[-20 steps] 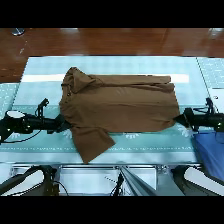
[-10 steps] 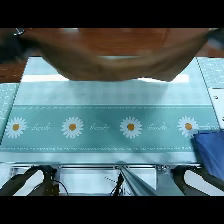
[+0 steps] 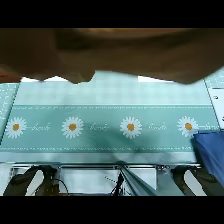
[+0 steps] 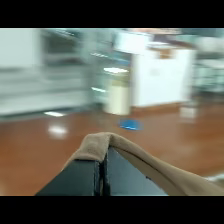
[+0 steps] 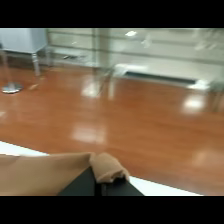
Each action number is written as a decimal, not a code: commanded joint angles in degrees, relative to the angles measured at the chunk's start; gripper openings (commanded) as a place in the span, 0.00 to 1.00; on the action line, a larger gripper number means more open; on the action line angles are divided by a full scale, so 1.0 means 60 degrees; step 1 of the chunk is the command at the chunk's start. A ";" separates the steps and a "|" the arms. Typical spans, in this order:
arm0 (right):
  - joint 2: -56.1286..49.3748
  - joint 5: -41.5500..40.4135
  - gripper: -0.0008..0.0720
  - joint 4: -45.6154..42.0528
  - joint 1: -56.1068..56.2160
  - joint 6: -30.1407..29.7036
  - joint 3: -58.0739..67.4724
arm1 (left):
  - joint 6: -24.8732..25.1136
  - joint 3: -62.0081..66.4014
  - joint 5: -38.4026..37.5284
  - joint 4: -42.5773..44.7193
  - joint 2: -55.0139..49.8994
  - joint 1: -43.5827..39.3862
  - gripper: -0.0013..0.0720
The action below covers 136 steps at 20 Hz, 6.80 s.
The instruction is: Fold the shirts.
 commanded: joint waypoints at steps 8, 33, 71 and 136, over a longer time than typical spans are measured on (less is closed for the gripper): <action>0.1297 0.1614 0.05 -0.1661 0.0015 0.0754 -0.1144 | -0.1963 -0.0590 -0.0780 0.3818 0.1512 0.0011 0.04; -0.8714 -0.2918 0.05 0.2565 0.0240 0.0244 -0.3982 | -0.2098 -0.2801 0.2233 0.0707 -0.8899 -0.1687 0.05; -0.2535 -0.2860 0.87 0.2255 -0.1071 -0.2011 -1.3300 | 0.1297 -1.1351 -0.2903 0.0219 -0.5621 0.2765 0.98; -0.8874 -0.2911 0.05 0.2754 -0.0233 -0.0532 -0.6583 | -0.0962 -0.0918 -0.1789 -0.0736 -1.1712 -0.0488 0.04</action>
